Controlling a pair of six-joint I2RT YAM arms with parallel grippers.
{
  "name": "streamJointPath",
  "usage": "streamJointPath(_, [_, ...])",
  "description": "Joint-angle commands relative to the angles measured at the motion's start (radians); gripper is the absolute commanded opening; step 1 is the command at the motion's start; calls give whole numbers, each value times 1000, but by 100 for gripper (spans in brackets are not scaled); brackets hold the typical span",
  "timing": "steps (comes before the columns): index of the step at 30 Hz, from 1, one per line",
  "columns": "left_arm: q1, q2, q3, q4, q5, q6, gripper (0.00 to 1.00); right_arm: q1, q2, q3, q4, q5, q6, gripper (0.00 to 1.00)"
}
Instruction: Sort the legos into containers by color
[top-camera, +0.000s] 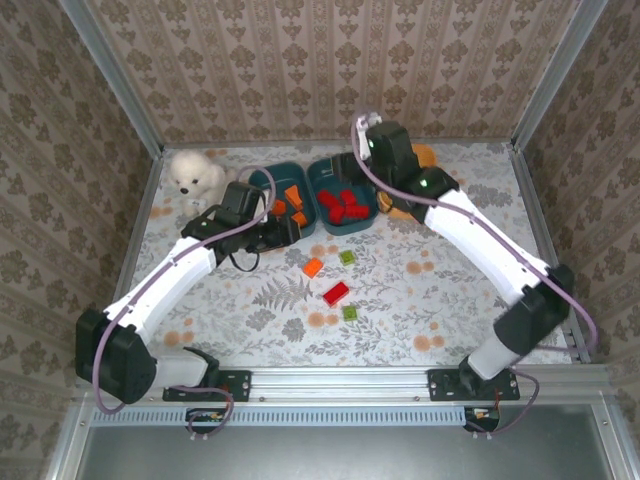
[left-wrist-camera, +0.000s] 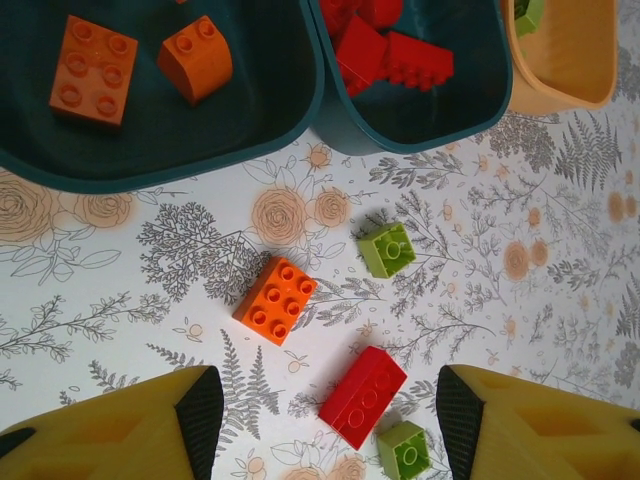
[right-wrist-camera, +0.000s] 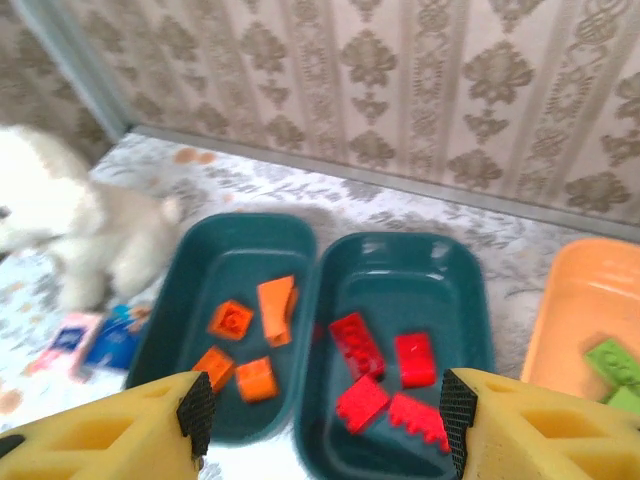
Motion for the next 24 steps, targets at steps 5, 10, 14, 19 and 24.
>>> streamJointPath(5, [-44, 11, 19, -61, -58, 123, 62, 60, -292, -330, -20, -129, 38, 65])
streamJointPath(10, [-117, 148, 73, -106, -132, 252, 63, 74, -476, -531, -56, -192, 91, 67])
streamJointPath(14, [-159, 282, 123, -111, -166, 312, 64, 73, -543, -605, -109, -264, 129, 68])
streamJointPath(19, [-200, 434, 192, -128, -225, 368, 66, 73, -602, -639, -131, -308, 156, 71])
streamJointPath(24, [-227, 547, 272, -171, -284, 429, 67, 72, -640, -667, -132, -379, 185, 77])
